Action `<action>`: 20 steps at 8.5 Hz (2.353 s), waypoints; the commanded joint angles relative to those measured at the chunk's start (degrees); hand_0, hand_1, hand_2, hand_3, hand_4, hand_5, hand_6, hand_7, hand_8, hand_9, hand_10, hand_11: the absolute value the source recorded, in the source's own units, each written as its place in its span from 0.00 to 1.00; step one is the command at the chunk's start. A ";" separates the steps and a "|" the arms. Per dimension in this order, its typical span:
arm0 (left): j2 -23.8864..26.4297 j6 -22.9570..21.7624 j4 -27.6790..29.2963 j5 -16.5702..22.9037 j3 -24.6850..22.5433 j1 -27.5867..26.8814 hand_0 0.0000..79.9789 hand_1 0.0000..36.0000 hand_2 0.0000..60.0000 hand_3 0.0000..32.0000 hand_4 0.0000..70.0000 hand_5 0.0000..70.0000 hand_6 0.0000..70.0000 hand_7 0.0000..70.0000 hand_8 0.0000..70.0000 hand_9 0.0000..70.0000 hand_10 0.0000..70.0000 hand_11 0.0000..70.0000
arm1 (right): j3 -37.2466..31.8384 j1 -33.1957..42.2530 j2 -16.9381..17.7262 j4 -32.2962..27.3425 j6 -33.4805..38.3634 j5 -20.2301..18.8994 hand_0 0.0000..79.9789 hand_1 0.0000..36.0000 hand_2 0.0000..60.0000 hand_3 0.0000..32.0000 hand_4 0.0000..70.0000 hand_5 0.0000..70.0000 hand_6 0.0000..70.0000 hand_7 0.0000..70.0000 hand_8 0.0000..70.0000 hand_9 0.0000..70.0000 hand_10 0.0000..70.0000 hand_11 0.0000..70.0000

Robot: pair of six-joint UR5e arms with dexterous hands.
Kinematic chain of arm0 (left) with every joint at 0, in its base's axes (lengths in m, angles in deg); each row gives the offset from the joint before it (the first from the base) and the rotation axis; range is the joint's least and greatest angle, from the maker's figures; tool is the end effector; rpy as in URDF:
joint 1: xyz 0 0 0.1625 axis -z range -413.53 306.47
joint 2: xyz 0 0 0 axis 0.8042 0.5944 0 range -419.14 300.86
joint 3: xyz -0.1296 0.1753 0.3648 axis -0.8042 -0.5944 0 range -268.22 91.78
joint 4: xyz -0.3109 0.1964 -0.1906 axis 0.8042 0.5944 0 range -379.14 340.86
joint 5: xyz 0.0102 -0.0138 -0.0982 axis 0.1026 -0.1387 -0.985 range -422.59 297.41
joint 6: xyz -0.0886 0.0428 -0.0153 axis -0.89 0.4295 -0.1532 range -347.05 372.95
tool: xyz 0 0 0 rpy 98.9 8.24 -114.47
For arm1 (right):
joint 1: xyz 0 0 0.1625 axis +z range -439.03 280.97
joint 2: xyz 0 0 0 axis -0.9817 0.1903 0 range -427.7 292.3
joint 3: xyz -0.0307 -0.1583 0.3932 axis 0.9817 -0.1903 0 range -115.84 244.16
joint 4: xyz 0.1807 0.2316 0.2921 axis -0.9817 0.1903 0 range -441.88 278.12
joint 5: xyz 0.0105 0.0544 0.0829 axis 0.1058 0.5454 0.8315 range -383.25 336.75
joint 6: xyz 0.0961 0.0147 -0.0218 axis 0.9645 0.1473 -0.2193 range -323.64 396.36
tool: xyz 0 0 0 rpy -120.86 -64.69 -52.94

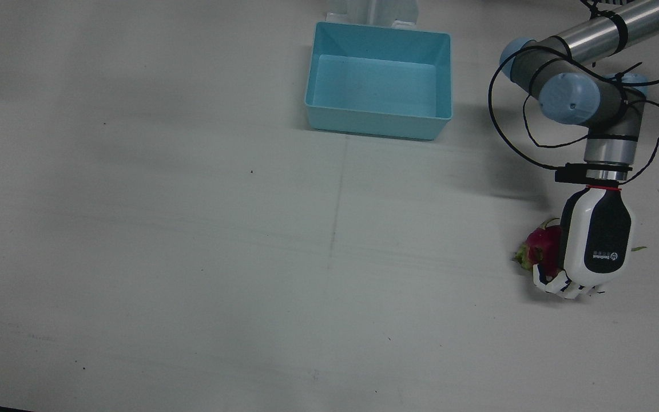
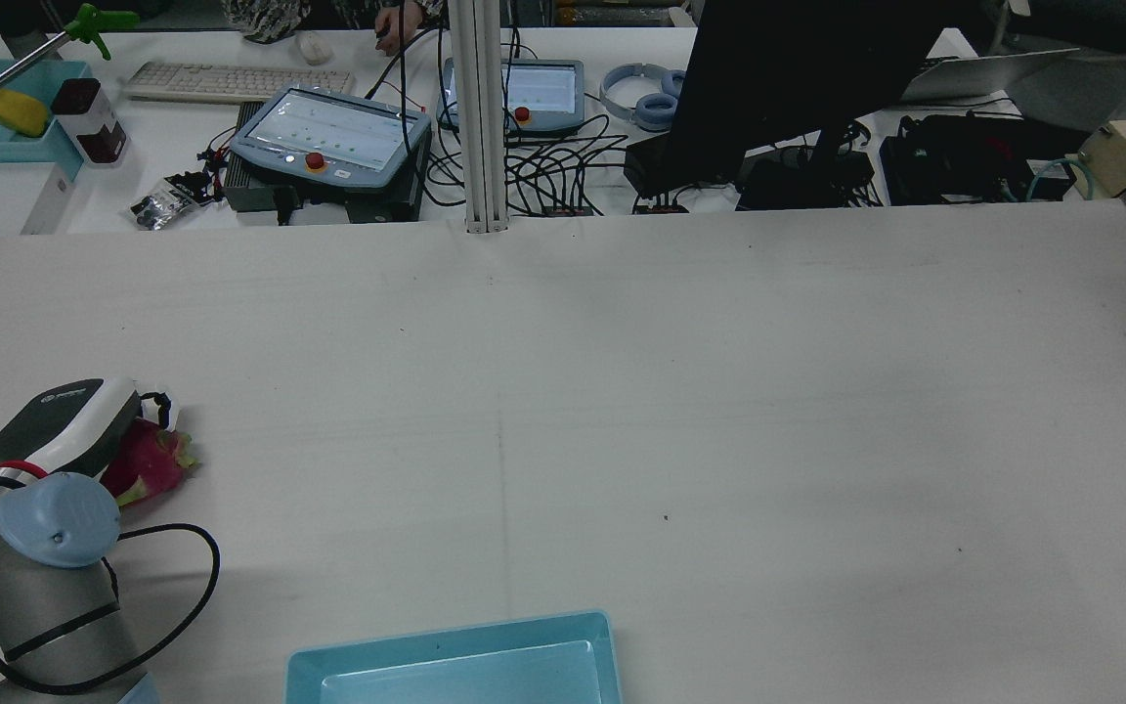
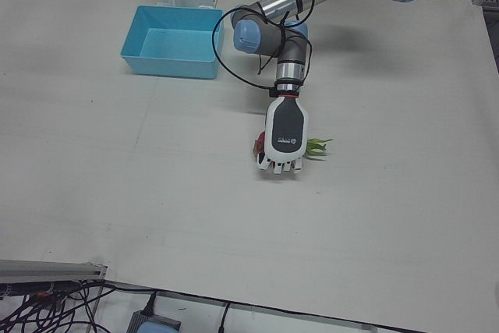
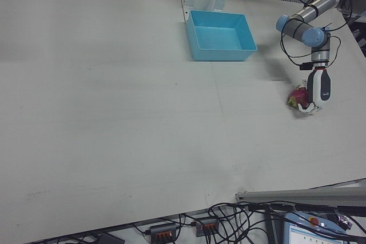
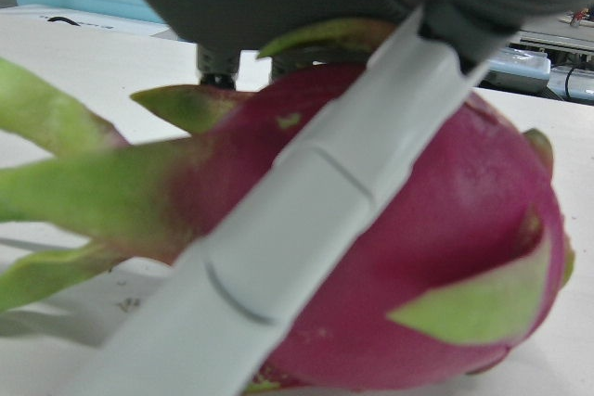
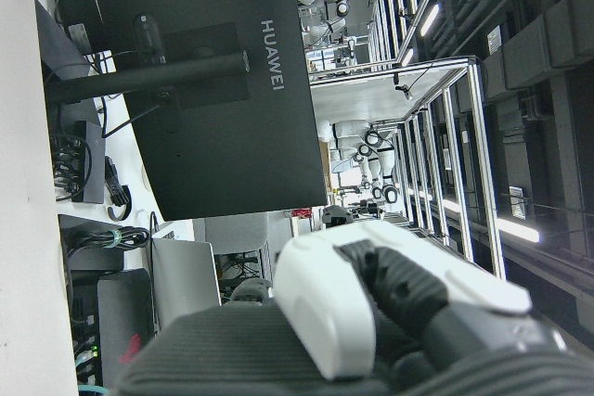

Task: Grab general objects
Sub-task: 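Close the left hand's fingers around the dragon fruit, then lift the dragon fruit off the table with the left hand, then carry the dragon fruit to the light-blue tray and lower it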

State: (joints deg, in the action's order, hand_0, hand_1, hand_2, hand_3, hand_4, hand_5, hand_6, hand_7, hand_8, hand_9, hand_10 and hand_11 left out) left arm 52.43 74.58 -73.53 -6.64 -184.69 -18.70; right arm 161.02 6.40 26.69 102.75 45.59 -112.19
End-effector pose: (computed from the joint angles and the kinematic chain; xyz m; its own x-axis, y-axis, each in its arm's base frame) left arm 0.3288 -0.4591 0.4994 -0.1001 -0.4099 -0.9066 0.9519 0.2258 -0.2072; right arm 0.0984 -0.4644 0.6728 -0.9857 0.0545 -0.1595 0.1570 -0.0471 -0.9865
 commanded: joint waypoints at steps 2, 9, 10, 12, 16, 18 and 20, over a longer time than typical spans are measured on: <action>0.31 -0.73 -3.00 2.05 -7.99 0.76 1.00 0.77 0.26 0.00 0.80 1.00 0.80 1.00 0.73 0.79 0.51 0.74 | 0.00 0.00 0.00 0.03 0.00 -0.09 0.00 0.00 0.00 0.00 0.00 0.00 0.00 0.00 0.00 0.00 0.00 0.00; 5.59 -2.21 16.47 48.86 -10.58 18.78 1.00 1.00 1.00 0.00 0.84 1.00 0.99 1.00 0.86 0.94 0.68 0.98 | 0.00 0.00 0.00 0.03 0.00 -0.09 0.00 0.00 0.00 0.00 0.00 0.00 0.00 0.00 0.00 0.00 0.00 0.00; 5.76 -6.31 20.07 50.82 -11.02 18.09 1.00 1.00 1.00 0.00 0.90 1.00 1.00 1.00 0.89 0.97 0.69 1.00 | 0.00 0.00 -0.08 0.03 0.00 -0.09 0.00 0.00 0.00 0.00 0.00 0.00 0.00 0.00 0.00 0.00 0.00 0.00; 6.46 -10.20 20.38 51.72 -16.53 11.79 1.00 1.00 1.00 0.00 0.95 1.00 1.00 1.00 0.93 1.00 0.74 1.00 | 0.00 0.00 0.00 0.03 0.00 -0.09 0.00 0.00 0.00 0.00 0.00 0.00 0.00 0.00 0.00 0.00 0.00 0.00; 21.54 -11.45 9.85 51.20 -19.81 -0.62 1.00 1.00 1.00 0.00 1.00 1.00 1.00 1.00 0.96 1.00 0.73 1.00 | 0.00 0.00 -0.08 0.03 0.00 -0.09 0.00 0.00 0.00 0.00 0.00 0.00 0.00 0.00 0.00 0.00 0.00 0.00; 25.17 -11.45 8.42 50.84 -19.81 -5.01 1.00 1.00 1.00 0.00 1.00 1.00 1.00 1.00 0.96 1.00 0.72 1.00 | 0.00 0.00 0.00 0.03 0.00 -0.09 0.00 0.00 0.00 0.00 0.00 0.00 0.00 0.00 0.00 0.00 0.00 0.00; 25.18 -11.36 8.50 51.02 -19.81 -9.58 1.00 1.00 1.00 0.00 1.00 1.00 1.00 1.00 0.94 1.00 0.71 1.00 | 0.00 0.00 0.00 0.03 0.00 0.00 0.00 0.00 0.00 0.00 0.00 0.00 0.00 0.00 0.00 0.00 0.00 0.00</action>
State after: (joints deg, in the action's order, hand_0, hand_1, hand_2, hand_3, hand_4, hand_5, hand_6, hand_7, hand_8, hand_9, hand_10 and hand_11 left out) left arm 76.63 63.14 -64.67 44.27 -204.46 -23.22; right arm 161.02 6.40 26.63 102.78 45.59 -112.28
